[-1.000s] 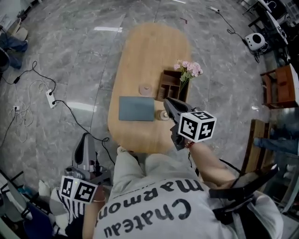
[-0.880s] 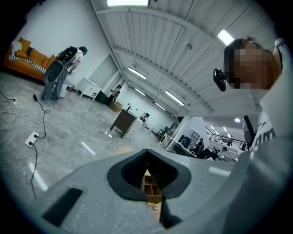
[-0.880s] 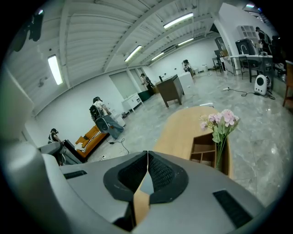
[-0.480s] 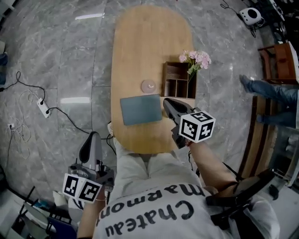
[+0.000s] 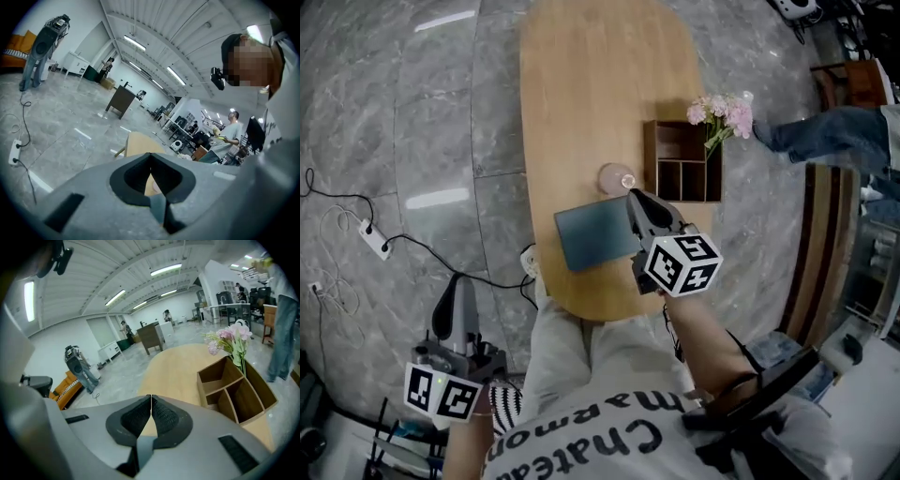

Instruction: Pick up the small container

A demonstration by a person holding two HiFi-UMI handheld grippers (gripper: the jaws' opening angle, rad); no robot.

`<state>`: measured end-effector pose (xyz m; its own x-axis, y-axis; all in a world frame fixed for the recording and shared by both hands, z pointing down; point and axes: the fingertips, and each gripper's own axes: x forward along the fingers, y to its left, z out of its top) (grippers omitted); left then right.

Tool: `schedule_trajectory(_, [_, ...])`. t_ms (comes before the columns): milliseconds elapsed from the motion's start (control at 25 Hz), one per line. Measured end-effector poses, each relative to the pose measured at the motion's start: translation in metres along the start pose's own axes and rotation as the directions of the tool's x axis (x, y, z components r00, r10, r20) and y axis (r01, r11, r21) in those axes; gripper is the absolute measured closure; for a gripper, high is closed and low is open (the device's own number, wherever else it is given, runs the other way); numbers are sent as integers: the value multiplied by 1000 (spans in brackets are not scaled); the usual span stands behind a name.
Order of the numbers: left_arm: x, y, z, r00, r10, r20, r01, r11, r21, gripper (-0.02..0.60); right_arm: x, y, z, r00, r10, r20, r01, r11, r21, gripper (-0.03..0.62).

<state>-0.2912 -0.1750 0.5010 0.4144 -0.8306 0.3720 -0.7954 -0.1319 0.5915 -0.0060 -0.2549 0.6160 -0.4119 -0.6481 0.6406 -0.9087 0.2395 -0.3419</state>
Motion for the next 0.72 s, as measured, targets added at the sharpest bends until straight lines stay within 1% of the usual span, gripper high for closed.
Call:
schedule_trajectory(120, [5, 23, -11, 1000, 4, 3, -4, 1000, -11, 568, 16, -11, -5, 996, -46, 74, 46, 999, 7, 577])
schedule_trajectory(200, [4, 32, -26, 1000, 9, -20, -10, 1000, -29, 568, 21, -19, -10, 991, -83, 106, 83, 997, 1, 565])
schedule_trajectory(240, [2, 37, -34, 999, 14, -37, -15, 999, -38, 568, 22, -22, -11, 988, -101, 121, 101, 995, 1, 517])
schedule_trajectory(280, [0, 41, -40, 998, 19, -53, -22, 999, -47, 568, 25, -25, -12, 985, -114, 132, 115, 993, 3, 440])
schedule_trajectory(320, [-1, 46, -46, 998, 26, -65, -29, 998, -57, 568, 28, -27, -13, 982, -125, 139, 126, 992, 5, 399])
schedule_trajectory(440, [-4, 60, -55, 996, 43, -79, -48, 996, -69, 568, 46, -34, -25, 983, -142, 114, 145, 989, -17, 347])
schedule_trajectory(560, [-4, 67, -55, 996, 50, -70, -54, 997, -58, 568, 65, -42, -39, 985, -152, 80, 155, 987, -38, 321])
schedule_trajectory(720, [-8, 71, -60, 995, 67, -69, -70, 997, -43, 568, 82, -54, -44, 982, -172, 82, 176, 983, -56, 321])
